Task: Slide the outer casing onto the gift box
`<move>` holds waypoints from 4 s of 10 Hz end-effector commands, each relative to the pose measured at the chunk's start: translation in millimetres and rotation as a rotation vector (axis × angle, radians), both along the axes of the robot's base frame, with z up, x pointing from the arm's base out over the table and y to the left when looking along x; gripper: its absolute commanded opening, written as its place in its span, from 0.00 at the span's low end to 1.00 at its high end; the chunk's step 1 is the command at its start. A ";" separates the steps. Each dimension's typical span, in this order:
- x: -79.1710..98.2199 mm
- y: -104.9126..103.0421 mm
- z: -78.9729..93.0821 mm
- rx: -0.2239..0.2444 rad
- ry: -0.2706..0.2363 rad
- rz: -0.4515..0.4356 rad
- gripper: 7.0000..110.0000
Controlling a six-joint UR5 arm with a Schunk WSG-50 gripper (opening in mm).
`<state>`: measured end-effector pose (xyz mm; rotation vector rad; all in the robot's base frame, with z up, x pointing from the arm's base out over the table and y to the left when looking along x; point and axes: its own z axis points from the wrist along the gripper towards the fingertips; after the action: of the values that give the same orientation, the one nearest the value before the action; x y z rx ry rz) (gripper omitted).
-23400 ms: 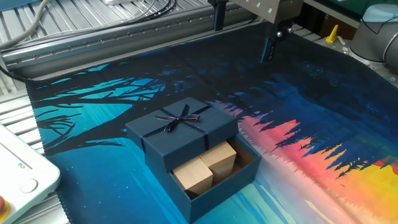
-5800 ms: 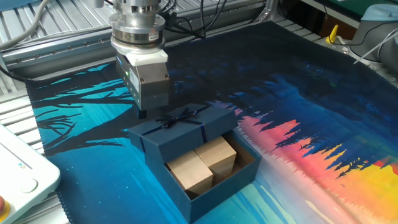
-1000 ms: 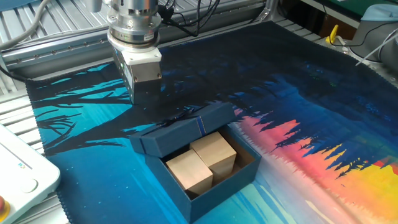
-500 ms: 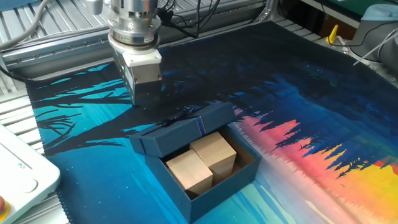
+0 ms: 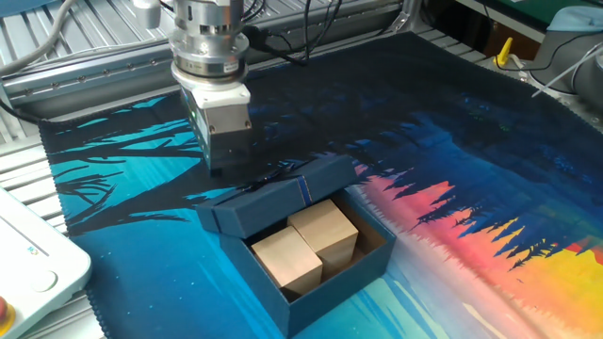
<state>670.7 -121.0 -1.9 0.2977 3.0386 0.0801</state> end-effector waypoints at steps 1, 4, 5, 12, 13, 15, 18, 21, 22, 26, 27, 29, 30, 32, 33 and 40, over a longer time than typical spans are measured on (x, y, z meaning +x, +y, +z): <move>-2.3 22.6 -2.0 0.093 -0.002 -0.026 0.00; -5.0 22.1 -3.7 0.103 -0.004 -0.019 0.00; -5.0 22.7 -3.5 0.106 -0.006 -0.019 0.00; -3.7 36.8 -1.2 0.164 -0.010 -0.020 0.00; -3.5 37.2 -1.4 0.166 -0.010 -0.020 0.00; -3.0 39.5 -1.8 0.175 -0.010 -0.018 0.00; -2.9 47.8 -1.0 0.208 -0.005 -0.027 0.00; -4.1 50.0 -0.3 0.217 0.001 -0.029 0.00; -4.1 51.1 0.3 0.221 0.003 -0.032 0.00; -4.2 56.3 6.5 0.213 0.027 -0.047 0.00; -3.4 60.0 9.6 0.216 0.031 -0.053 0.00; -2.3 71.7 14.2 0.256 0.036 -0.066 0.00; -1.6 74.5 15.5 0.265 0.037 -0.070 0.00; -0.4 74.5 18.2 0.267 0.037 -0.070 0.00; -0.5 73.8 19.5 0.266 0.038 -0.067 0.00; 5.4 94.6 39.2 0.301 0.053 -0.090 0.00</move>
<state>672.2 -36.5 28.4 0.4365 3.0625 0.4909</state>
